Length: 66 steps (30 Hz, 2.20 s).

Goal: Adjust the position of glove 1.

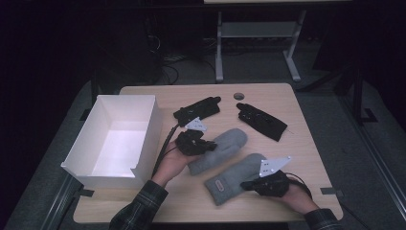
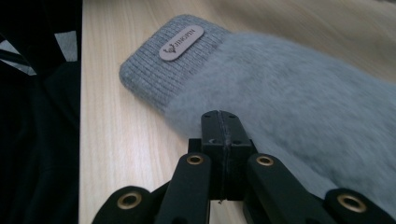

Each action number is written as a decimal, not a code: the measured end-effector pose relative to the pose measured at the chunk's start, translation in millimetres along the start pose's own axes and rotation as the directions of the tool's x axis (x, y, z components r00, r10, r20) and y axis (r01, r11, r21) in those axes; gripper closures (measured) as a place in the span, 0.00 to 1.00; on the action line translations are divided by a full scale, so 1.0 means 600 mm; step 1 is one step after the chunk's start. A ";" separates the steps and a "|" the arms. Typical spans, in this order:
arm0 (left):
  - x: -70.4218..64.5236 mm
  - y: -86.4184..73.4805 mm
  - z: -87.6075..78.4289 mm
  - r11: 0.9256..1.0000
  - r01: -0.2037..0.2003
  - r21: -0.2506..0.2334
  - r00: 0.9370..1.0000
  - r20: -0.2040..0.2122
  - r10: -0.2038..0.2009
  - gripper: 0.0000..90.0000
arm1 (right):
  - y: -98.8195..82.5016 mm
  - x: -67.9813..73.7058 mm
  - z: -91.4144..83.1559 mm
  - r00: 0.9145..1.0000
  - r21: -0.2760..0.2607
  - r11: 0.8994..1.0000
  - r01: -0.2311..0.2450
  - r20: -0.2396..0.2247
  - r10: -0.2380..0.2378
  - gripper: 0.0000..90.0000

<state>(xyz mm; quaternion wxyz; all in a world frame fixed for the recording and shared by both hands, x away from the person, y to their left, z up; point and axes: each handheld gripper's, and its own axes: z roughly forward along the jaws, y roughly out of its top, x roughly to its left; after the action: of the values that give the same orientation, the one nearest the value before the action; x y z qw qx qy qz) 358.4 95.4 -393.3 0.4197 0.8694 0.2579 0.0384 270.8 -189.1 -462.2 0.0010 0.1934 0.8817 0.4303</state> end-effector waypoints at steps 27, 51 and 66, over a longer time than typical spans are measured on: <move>-0.009 0.023 0.001 0.999 -0.048 -0.012 0.998 0.033 0.048 0.97 | 0.009 -0.046 -0.016 0.986 -0.069 0.997 -0.046 0.158 0.056 0.56; -0.037 0.001 0.061 0.988 -0.129 0.081 0.984 0.131 0.117 0.97 | -0.056 -0.110 -0.050 0.905 -0.020 0.984 -0.176 0.390 0.170 0.31; -0.024 0.002 0.045 0.995 -0.098 0.033 0.990 0.107 0.094 0.71 | -0.058 -0.111 -0.049 0.900 -0.029 0.983 -0.180 0.398 0.177 0.28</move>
<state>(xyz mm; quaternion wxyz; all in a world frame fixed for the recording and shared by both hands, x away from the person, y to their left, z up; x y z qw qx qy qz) 354.3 68.6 -407.8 0.4135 0.8895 0.1941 0.0076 315.3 -253.5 -481.2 0.1403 0.3570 0.8434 0.3763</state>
